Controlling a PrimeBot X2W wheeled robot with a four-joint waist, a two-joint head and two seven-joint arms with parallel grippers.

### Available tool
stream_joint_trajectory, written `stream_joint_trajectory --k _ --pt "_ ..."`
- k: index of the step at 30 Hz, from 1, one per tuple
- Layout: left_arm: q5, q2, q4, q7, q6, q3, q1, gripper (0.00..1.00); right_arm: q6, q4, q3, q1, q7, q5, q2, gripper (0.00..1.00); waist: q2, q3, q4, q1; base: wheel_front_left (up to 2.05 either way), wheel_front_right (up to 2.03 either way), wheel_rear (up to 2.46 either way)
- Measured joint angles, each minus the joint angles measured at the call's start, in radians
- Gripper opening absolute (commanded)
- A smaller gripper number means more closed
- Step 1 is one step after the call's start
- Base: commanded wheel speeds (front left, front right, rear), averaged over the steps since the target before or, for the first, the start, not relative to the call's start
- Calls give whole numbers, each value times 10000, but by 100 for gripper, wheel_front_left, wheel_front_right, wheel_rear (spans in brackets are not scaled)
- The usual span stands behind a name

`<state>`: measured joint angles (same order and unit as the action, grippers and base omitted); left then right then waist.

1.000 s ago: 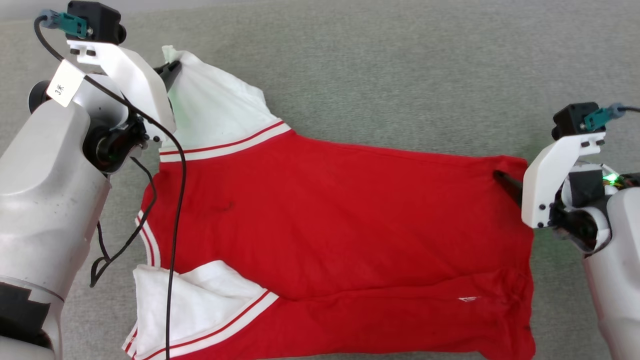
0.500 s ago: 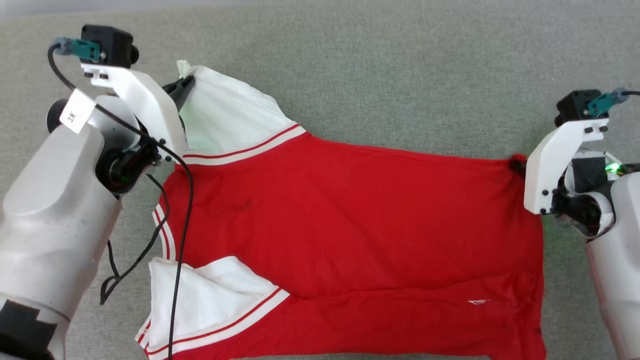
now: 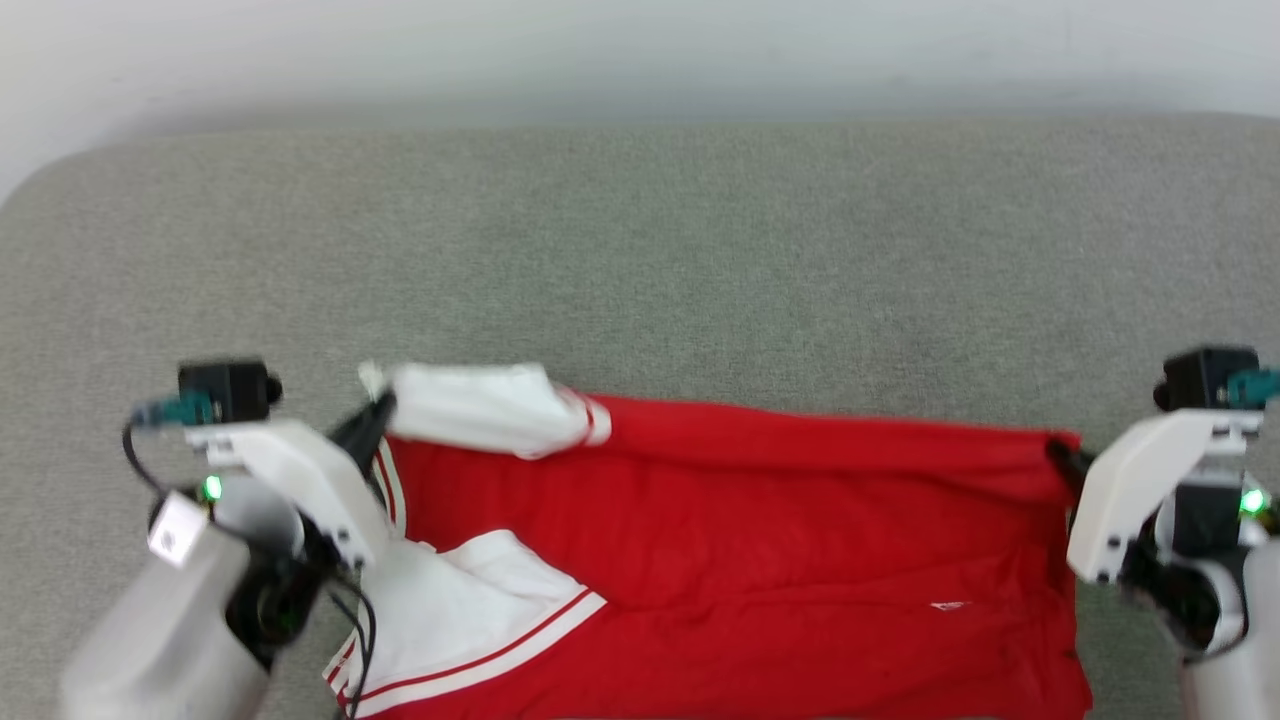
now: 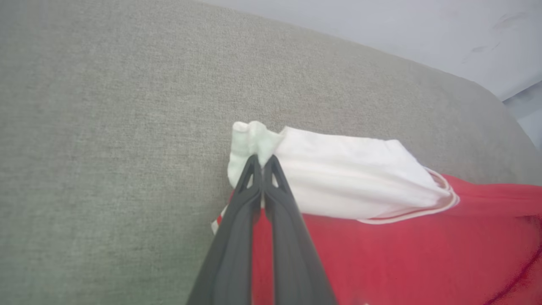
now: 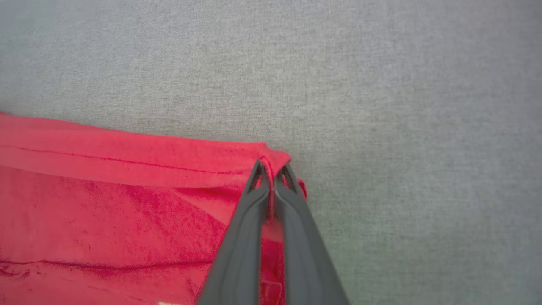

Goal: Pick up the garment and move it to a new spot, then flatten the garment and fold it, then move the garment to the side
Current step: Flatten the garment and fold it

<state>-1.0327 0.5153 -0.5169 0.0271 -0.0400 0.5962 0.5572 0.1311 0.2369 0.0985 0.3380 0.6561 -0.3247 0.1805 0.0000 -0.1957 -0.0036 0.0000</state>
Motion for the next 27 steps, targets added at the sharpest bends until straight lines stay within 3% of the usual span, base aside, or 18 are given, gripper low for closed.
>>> stream_joint_trajectory --k 7,18,19,21,22,23,24,25,27 --pt "-445 81 1020 -322 679 -19 -2253 0 0 -470 640 -1705 -79 -33 -523 0 0 453 203 0 0 0 0" --pt "-890 174 1990 -355 1553 44 -4272 0 0 -537 1120 -3351 -384 -102 -932 0 0 933 207 -1 0 0 0" --pt "-892 180 2029 -301 1561 88 -4391 0 0 -487 1087 -3438 -485 -102 -957 8 0 974 191 -1 0 0 0" --pt "-886 165 2080 -307 1578 171 -4521 0 0 -376 1014 -3591 -688 -117 -1005 100 0 1049 170 -1 0 0 0" --pt "-894 132 2075 -307 1549 192 -4552 13 0 -339 984 -3657 -861 -128 -1026 100 0 1079 167 -1 0 0 0" --pt "-878 100 2067 -339 1544 242 -4567 41 0 -318 966 -3708 -1097 -171 -1051 100 0 1105 170 -1 0 0 0" --pt "-807 50 2061 -464 1542 276 -4570 84 0 -316 932 -3764 -1384 -176 -1068 100 0 1127 176 -1 0 0 0" --pt "-752 -10 2056 -587 1530 286 -4571 100 0 -324 915 -3812 -1674 -186 -1091 100 -1 1152 185 -1 0 0 0" --pt "-600 -134 2065 -857 1528 305 -4562 100 0 -401 869 -3864 -2184 -205 -1129 100 0 1206 205 -1 0 0 0"
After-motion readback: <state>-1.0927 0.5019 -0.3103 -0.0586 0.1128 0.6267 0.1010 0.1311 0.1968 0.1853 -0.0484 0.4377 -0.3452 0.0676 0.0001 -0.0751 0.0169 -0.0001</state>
